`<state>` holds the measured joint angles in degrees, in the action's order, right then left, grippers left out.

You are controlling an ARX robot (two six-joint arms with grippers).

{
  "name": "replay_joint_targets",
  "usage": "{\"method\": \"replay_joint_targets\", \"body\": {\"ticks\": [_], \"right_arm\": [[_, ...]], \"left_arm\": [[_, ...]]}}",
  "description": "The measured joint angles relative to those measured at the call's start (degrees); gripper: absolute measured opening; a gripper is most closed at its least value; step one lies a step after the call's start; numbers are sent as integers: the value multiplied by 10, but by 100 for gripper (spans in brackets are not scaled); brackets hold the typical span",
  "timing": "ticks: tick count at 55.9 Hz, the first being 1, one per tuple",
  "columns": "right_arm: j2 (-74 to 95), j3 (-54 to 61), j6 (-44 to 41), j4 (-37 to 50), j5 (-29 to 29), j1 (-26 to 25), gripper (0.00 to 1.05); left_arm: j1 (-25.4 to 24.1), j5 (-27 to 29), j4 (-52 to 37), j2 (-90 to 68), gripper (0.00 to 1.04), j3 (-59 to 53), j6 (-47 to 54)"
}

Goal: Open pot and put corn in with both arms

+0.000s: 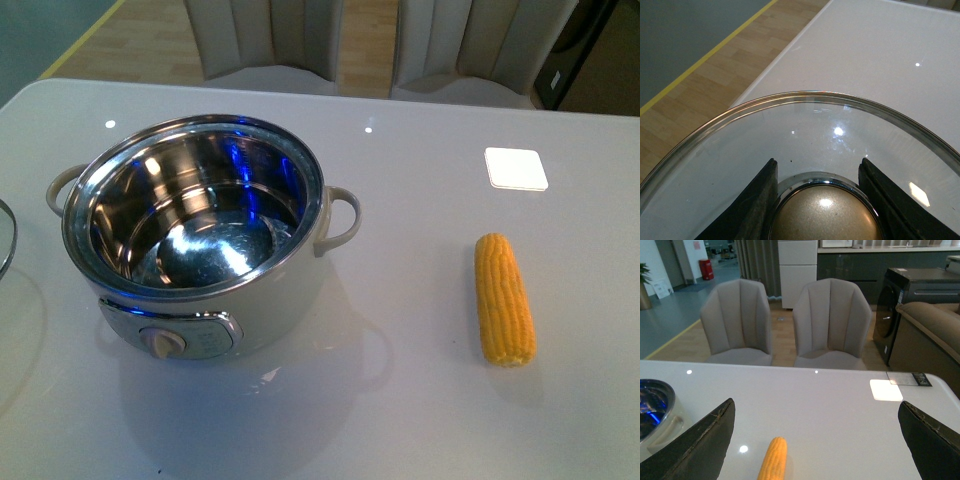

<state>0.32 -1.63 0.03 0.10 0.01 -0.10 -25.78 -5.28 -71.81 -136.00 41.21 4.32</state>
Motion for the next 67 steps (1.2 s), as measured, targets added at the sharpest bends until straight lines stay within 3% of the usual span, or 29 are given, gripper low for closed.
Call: {"method": "replay_joint_targets", "body": {"ticks": [34, 67], "right_arm": [[0, 0, 0, 0, 0, 0, 96], [0, 0, 0, 0, 0, 0, 96]], "left_arm": [[15, -1, 33, -124, 42, 131, -17], [25, 13, 21, -146, 44, 143, -37]]}}
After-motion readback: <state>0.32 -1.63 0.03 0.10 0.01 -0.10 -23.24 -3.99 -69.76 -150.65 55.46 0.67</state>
